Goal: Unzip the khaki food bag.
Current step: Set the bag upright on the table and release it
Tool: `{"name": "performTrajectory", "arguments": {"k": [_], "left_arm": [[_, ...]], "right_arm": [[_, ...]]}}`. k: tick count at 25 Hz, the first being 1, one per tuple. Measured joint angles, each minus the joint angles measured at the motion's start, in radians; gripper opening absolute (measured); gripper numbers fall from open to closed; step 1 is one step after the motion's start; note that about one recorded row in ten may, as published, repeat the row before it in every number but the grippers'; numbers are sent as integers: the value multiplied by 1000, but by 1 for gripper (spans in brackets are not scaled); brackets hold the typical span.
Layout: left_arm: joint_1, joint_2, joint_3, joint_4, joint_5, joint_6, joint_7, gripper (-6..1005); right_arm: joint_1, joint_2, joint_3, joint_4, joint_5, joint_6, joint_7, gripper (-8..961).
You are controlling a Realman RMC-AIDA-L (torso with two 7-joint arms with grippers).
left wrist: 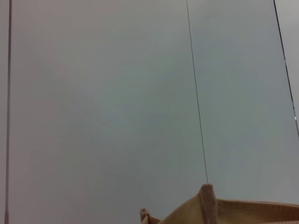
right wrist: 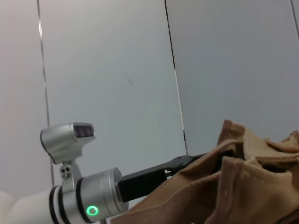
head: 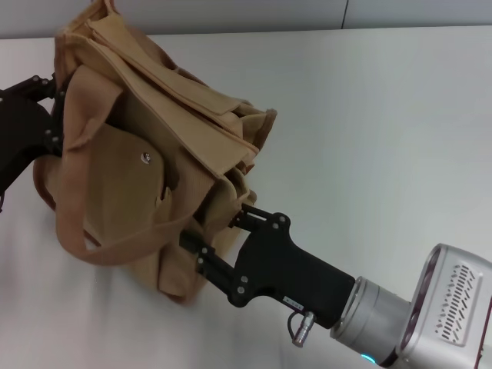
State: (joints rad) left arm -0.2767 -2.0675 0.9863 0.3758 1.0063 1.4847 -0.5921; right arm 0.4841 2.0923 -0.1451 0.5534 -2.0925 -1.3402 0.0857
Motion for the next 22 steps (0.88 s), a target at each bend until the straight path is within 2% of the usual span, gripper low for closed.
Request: {"name": "performTrajectory", "arguments": {"k": [5, 9, 16, 22], "left_arm": [[-1, 0, 0, 0, 0, 5, 0, 84], [-2, 0, 0, 0, 0, 6, 0, 84], [1, 0, 18, 0, 0, 11, 0, 84], [-2, 3, 115, 0, -1, 12, -7, 84]], "right_arm": [[2, 0, 16, -2, 0, 13, 0, 468], [-7, 0, 26, -13, 2, 11, 1, 386], [-38, 2, 49, -96, 3, -62, 93, 285], [-55, 2, 69, -238, 6, -162, 251, 227]]}}
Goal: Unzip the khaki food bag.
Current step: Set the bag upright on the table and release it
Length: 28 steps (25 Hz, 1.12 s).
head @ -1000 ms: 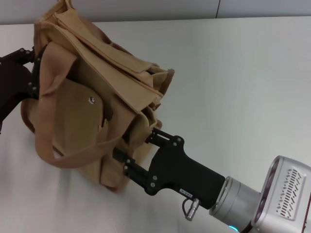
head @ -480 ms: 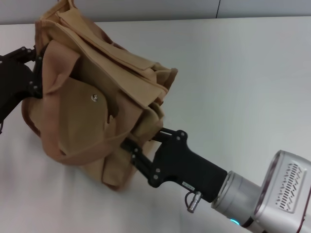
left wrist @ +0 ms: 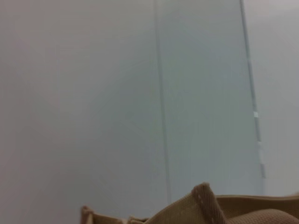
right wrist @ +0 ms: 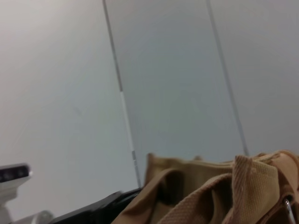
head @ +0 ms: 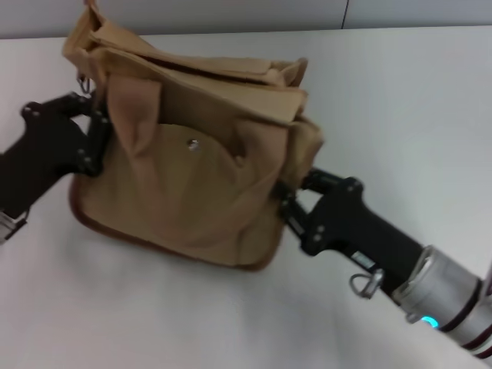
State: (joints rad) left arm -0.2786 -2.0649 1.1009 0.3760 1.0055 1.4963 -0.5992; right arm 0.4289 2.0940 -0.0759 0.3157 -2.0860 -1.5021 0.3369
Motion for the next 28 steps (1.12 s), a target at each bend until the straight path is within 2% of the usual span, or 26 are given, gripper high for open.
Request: {"name": "performTrajectory", "arguments": {"k": [12, 15, 20, 28], "left_arm": [[-16, -10, 111, -12, -5, 16, -38, 84], [-44, -14, 139, -52, -7, 26, -42, 84], [-64, -15, 145, -97, -7, 39, -42, 84], [-57, -9, 144, -101, -1, 74, -99, 84]], "right_arm": [[-76, -6, 136, -167, 3, -76, 72, 177], [-93, -7, 172, -193, 3, -99, 73, 178], [-104, -8, 191, -206, 3, -109, 69, 184], [-130, -8, 239, -209, 4, -123, 65, 209]]}}
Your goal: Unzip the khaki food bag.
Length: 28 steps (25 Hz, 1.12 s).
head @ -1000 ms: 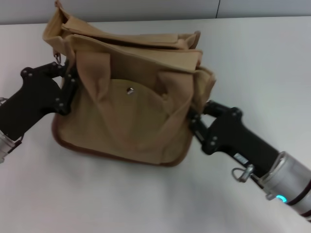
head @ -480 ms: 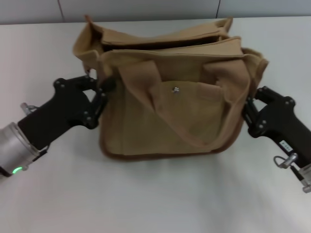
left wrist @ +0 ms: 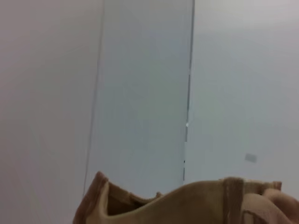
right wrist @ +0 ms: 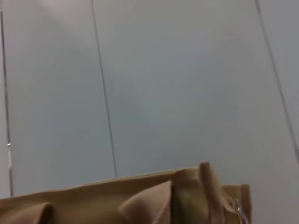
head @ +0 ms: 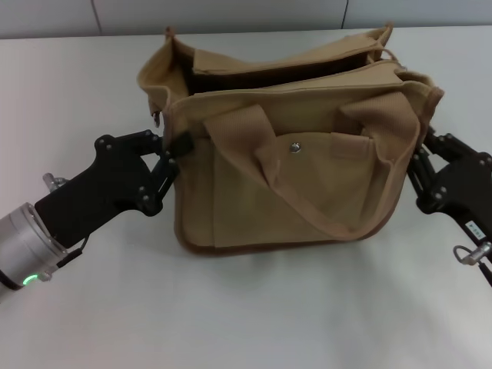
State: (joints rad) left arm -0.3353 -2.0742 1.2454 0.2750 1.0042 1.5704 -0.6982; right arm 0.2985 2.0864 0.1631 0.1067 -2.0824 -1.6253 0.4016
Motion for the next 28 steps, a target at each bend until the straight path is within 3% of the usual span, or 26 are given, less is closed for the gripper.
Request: {"name": "performTrajectory", "arguments": {"k": [5, 8, 14, 16, 17, 21, 22, 23, 25, 26, 27, 28], "left_arm": [[23, 9, -20, 7, -5, 60, -38, 104], [62, 11, -79, 21, -6, 135, -11, 156], [116, 18, -216, 23, -6, 268, 13, 385], [135, 37, -279, 33, -4, 311, -10, 455], [138, 60, -281, 51, 6, 328, -48, 491], [125, 137, -222, 153, 118, 358, -180, 630], [113, 161, -193, 196, 176, 365, -236, 664], [104, 176, -177, 219, 210, 369, -270, 698], [72, 204, -141, 256, 296, 377, -348, 766], [61, 209, -134, 263, 318, 381, -374, 800], [39, 211, -128, 274, 361, 385, -407, 812], [39, 211, -128, 274, 361, 385, -407, 824]], "right_arm": [[-22, -3, 31, -20, 2, -57, 7, 224], [-29, -4, 46, -59, 3, -110, 26, 233], [-27, -6, 159, -158, 3, -158, 208, 457], [-28, -6, 228, -184, 4, -177, 296, 549], [-30, -7, 255, -198, 4, -196, 339, 595], [-25, -25, 255, -317, 1, -408, 536, 721], [-7, -39, 198, -399, -5, -519, 639, 739], [-7, -39, 198, -399, -5, -519, 639, 756], [16, -56, 67, -474, -5, -568, 708, 790], [27, -64, -19, -491, -4, -565, 723, 790], [40, -64, -172, -506, -5, -560, 716, 790], [40, -64, -172, -506, -5, -560, 716, 790]]}}
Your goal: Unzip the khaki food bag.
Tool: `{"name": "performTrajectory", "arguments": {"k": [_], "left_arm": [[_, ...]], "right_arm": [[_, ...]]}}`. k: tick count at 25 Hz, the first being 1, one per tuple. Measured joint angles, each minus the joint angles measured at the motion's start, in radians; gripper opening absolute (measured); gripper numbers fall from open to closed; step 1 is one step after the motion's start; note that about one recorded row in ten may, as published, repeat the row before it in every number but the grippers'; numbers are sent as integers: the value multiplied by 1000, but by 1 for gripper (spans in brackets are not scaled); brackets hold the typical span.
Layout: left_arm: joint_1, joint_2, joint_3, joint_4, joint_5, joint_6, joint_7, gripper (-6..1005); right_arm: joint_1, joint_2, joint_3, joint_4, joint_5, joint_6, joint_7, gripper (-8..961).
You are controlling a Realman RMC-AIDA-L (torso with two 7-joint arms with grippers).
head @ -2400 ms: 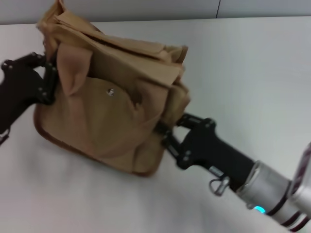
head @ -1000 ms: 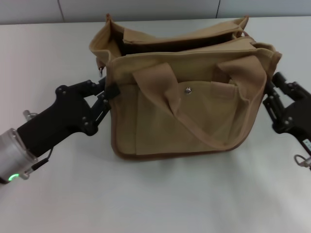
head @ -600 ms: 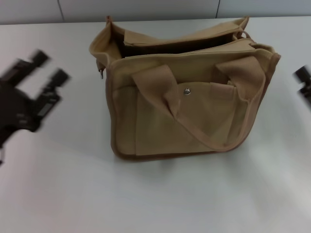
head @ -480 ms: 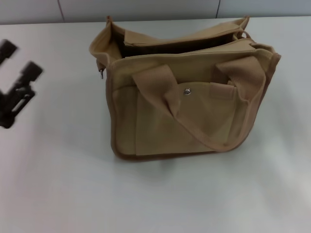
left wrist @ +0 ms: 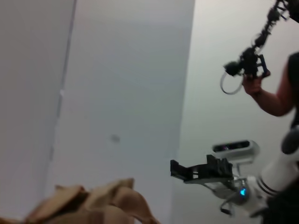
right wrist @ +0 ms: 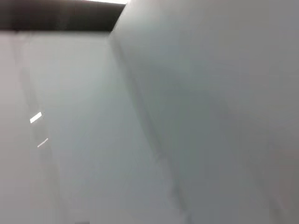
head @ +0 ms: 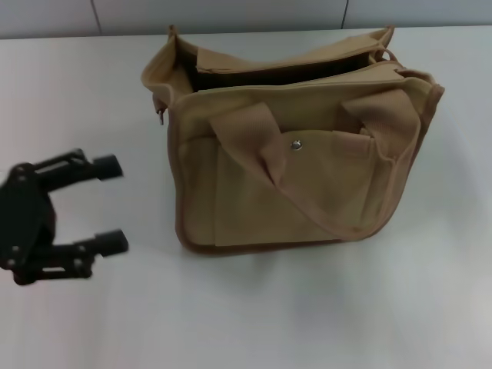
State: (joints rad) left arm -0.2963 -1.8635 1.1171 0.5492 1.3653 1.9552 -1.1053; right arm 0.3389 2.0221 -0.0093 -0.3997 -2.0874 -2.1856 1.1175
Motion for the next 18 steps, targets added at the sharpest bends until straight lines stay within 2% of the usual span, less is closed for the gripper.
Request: {"name": "performTrajectory", "arguments": {"k": [2, 3, 4, 5, 9, 16, 18], "left_arm": [[-21, -5, 0, 6, 51, 0, -18, 847], [-33, -8, 0, 5, 77, 0, -23, 859], [-52, -13, -2, 2, 133, -1, -35, 859], [-52, -13, -2, 2, 133, -1, -35, 859], [-66, -21, -10, 4, 183, -4, -63, 859], [-72, -20, -5, -1, 198, -17, -64, 859], [-75, -28, -10, 3, 227, -19, -65, 859]], "right_arm": [[9, 20, -114, -8, -1, 11, -54, 790], [12, 37, -169, -23, -1, 19, -86, 790], [14, 60, -273, -45, -1, 35, -141, 790], [14, 60, -273, -45, -1, 35, -141, 790], [29, 60, -494, 5, -2, 114, -245, 790], [29, 61, -529, 35, -2, 143, -303, 790], [30, 60, -530, 36, -3, 143, -305, 790]]}}
